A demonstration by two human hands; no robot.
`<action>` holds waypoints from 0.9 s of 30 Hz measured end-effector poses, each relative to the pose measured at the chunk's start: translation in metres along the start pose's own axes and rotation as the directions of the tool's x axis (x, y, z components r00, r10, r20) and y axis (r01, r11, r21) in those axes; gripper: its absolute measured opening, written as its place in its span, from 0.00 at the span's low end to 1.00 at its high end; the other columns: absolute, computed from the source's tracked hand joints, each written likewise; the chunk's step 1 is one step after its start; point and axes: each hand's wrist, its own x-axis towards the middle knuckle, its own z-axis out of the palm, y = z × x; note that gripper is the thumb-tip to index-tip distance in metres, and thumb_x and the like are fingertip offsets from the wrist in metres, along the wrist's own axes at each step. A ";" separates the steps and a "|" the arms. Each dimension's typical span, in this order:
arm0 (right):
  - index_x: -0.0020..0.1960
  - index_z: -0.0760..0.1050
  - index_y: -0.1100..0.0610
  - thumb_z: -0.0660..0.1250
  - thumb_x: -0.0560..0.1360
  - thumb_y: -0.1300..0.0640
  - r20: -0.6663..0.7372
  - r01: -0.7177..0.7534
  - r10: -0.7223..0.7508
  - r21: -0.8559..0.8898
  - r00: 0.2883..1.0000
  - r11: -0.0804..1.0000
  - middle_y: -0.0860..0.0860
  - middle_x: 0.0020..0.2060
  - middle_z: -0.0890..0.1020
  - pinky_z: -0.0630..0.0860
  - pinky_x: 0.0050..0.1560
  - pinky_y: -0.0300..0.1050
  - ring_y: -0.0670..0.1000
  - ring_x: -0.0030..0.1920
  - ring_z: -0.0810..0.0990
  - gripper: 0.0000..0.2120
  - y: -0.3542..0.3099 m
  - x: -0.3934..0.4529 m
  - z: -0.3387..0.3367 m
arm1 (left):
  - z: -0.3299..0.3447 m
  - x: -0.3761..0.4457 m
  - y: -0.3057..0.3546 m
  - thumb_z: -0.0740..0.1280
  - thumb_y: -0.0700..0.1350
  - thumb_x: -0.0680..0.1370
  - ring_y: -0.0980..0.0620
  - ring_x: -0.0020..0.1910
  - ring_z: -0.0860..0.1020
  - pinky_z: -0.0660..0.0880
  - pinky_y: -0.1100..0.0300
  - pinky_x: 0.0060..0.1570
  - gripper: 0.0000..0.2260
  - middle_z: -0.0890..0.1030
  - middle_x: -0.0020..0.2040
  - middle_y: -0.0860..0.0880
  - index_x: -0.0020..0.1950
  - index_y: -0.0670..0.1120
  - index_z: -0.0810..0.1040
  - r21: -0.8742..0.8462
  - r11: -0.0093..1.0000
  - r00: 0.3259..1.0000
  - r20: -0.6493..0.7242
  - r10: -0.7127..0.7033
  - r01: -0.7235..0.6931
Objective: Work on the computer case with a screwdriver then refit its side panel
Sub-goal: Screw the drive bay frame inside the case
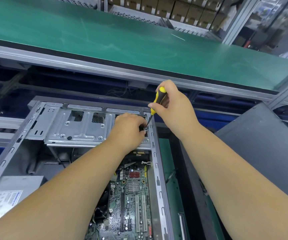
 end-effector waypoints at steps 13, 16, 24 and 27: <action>0.61 0.76 0.53 0.47 0.83 0.44 0.138 -0.188 0.139 0.866 0.981 0.464 0.52 0.42 0.79 0.72 0.49 0.44 0.47 0.38 0.71 0.23 -0.009 0.001 0.038 | 0.002 -0.001 -0.003 0.69 0.48 0.75 0.46 0.56 0.73 0.69 0.51 0.60 0.10 0.82 0.51 0.51 0.56 0.51 0.81 0.015 1.000 1.000 -0.016 0.020 -0.020; 0.53 0.78 0.58 0.50 0.84 0.48 0.111 -0.168 0.173 0.915 0.979 0.366 0.53 0.44 0.80 0.72 0.52 0.47 0.50 0.43 0.75 0.20 -0.008 0.003 0.037 | 0.002 -0.001 -0.003 0.69 0.47 0.75 0.46 0.56 0.73 0.68 0.51 0.60 0.09 0.81 0.50 0.51 0.55 0.51 0.82 0.013 1.000 1.000 -0.008 0.024 -0.024; 0.55 0.70 0.55 0.61 0.79 0.51 0.112 -0.193 0.203 0.876 0.973 0.441 0.49 0.41 0.81 0.69 0.50 0.47 0.48 0.39 0.73 0.09 -0.011 0.007 0.034 | 0.002 -0.001 -0.003 0.68 0.48 0.76 0.45 0.57 0.73 0.68 0.51 0.61 0.11 0.81 0.52 0.51 0.58 0.51 0.81 0.022 0.999 1.000 -0.001 0.025 -0.025; 0.57 0.75 0.55 0.52 0.82 0.46 0.109 -0.182 0.194 0.894 0.975 0.409 0.50 0.41 0.80 0.71 0.48 0.45 0.48 0.40 0.73 0.17 -0.011 0.005 0.032 | 0.001 -0.001 -0.003 0.68 0.48 0.76 0.46 0.57 0.73 0.68 0.50 0.61 0.11 0.81 0.52 0.51 0.58 0.51 0.81 0.021 0.999 1.000 -0.002 0.026 -0.026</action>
